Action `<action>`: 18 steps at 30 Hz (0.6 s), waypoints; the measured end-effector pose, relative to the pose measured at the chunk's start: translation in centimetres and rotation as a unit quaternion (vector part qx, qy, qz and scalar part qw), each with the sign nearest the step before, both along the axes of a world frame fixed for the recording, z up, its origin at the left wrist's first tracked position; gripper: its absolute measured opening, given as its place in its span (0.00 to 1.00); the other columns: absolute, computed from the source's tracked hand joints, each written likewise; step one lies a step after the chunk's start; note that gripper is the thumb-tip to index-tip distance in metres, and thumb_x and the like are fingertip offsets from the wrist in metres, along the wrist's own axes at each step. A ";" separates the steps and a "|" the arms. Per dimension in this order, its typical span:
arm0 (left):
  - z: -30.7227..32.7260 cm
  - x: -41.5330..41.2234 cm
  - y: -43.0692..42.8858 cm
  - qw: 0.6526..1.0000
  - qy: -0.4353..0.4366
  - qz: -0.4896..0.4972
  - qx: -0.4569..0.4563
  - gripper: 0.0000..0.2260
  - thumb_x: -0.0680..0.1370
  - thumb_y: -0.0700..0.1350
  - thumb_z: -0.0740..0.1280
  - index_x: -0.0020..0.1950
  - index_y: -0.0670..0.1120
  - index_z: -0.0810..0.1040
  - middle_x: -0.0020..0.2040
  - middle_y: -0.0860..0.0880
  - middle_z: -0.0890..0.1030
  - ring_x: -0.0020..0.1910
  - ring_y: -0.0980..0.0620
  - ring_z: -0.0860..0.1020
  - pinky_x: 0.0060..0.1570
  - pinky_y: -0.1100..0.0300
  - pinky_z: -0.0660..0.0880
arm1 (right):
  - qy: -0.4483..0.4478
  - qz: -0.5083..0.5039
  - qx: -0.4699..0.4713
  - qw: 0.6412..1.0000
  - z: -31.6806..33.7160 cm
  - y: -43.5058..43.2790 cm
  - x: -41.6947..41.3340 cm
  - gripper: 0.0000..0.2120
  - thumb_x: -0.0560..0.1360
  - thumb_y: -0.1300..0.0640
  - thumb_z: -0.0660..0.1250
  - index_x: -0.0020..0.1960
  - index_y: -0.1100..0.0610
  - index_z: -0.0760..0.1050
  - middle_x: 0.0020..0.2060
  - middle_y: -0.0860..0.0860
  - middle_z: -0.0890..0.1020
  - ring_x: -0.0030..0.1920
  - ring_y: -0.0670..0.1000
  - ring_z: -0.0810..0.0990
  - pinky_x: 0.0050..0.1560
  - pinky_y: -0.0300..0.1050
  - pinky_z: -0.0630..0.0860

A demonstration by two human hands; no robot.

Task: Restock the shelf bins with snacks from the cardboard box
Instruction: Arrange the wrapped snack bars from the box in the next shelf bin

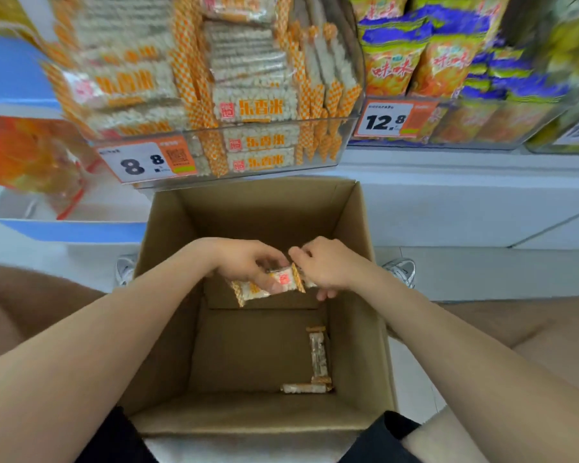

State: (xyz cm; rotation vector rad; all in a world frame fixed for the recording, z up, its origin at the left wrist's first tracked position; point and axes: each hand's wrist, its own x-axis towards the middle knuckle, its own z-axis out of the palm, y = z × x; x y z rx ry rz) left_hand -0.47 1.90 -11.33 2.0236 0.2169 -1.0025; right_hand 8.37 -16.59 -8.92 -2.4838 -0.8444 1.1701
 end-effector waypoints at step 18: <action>17.0 -4.6 1.8 0.924 -0.237 0.298 0.045 0.22 0.74 0.45 0.79 0.67 0.55 0.81 0.58 0.56 0.84 0.58 0.60 0.81 0.61 0.58 0.77 | -0.096 -0.166 0.387 0.902 10.2 -1.3 -2.2 0.19 0.71 0.46 0.75 0.58 0.30 0.77 0.54 0.35 0.84 0.54 0.41 0.84 0.57 0.53 0.83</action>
